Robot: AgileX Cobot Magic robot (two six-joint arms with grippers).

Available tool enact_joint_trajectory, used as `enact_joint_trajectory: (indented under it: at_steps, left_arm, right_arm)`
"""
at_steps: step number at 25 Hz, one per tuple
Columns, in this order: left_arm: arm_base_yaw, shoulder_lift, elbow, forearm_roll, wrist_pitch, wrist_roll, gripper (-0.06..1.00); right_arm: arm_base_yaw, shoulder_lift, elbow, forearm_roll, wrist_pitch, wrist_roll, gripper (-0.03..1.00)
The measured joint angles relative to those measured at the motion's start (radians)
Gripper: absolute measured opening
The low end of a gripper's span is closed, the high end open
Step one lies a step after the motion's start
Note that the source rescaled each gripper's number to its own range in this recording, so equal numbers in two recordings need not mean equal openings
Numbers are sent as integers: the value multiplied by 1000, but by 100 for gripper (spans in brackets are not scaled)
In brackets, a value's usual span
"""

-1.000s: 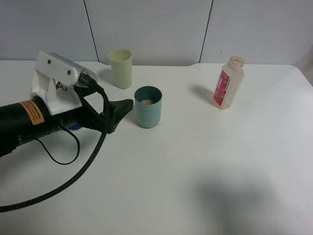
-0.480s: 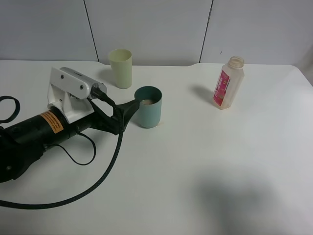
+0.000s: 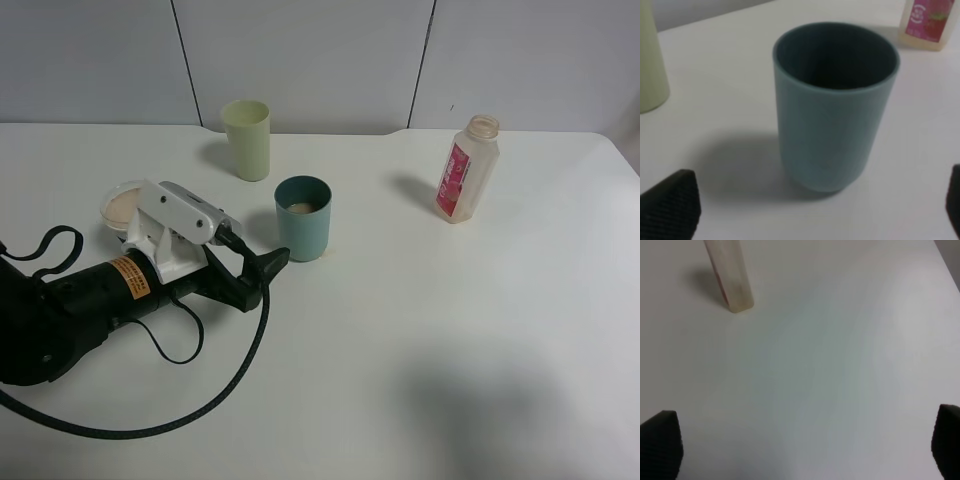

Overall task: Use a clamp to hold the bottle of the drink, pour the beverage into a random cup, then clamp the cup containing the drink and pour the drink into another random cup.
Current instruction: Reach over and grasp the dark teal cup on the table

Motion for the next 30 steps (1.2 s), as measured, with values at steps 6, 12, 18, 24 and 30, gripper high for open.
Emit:
enact_joint_trajectory:
  at_steps: [6, 12, 18, 24, 30]
  left_arm:
    - [0, 2, 0, -7, -2, 45, 100]
    - [0, 68, 0, -7, -4, 65, 100]
    - [0, 93, -25, -7, -3, 65, 100]
    - [0, 139, -100, 6, -4, 66, 100]
    - [0, 179, -133, 18, -5, 65, 100]
  right_arm:
    - [0, 0, 0, 0, 0, 0, 100]
    - [0, 0, 0, 0, 0, 0, 100]
    - [0, 0, 0, 0, 0, 0, 100]
    - [0, 0, 0, 0, 0, 0, 100]
    - [0, 0, 0, 0, 0, 0, 100]
